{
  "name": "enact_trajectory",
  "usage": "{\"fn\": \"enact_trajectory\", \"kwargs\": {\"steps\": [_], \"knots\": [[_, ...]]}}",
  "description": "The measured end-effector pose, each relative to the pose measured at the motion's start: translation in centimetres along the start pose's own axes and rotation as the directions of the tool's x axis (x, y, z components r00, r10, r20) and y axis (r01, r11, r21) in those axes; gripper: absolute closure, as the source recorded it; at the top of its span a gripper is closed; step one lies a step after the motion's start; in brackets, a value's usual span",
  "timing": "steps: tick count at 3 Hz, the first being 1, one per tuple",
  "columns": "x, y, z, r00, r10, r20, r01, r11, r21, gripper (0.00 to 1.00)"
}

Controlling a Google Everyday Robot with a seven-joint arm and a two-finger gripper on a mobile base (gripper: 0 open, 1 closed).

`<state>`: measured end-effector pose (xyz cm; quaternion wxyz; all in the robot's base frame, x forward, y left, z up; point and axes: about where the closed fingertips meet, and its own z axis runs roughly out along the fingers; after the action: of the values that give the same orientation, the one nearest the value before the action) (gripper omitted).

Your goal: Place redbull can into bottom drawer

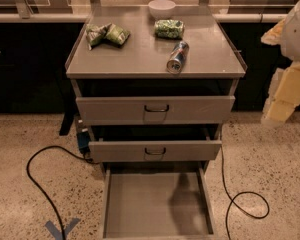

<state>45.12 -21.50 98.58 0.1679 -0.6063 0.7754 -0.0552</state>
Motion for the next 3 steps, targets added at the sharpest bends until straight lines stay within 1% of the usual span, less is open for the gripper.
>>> {"fn": "enact_trajectory", "kwargs": {"steps": [1,2,3], "knots": [[-1.4,-3.2,0.1,0.999,-0.048,-0.009,0.048,0.9976,0.05,0.0],[-3.1,-6.8,0.1,0.994,-0.11,-0.01,0.11,0.9897,0.091,0.0],[-4.7,-10.2,0.7,0.983,-0.185,0.011,0.183,0.9775,0.106,0.0]]}}
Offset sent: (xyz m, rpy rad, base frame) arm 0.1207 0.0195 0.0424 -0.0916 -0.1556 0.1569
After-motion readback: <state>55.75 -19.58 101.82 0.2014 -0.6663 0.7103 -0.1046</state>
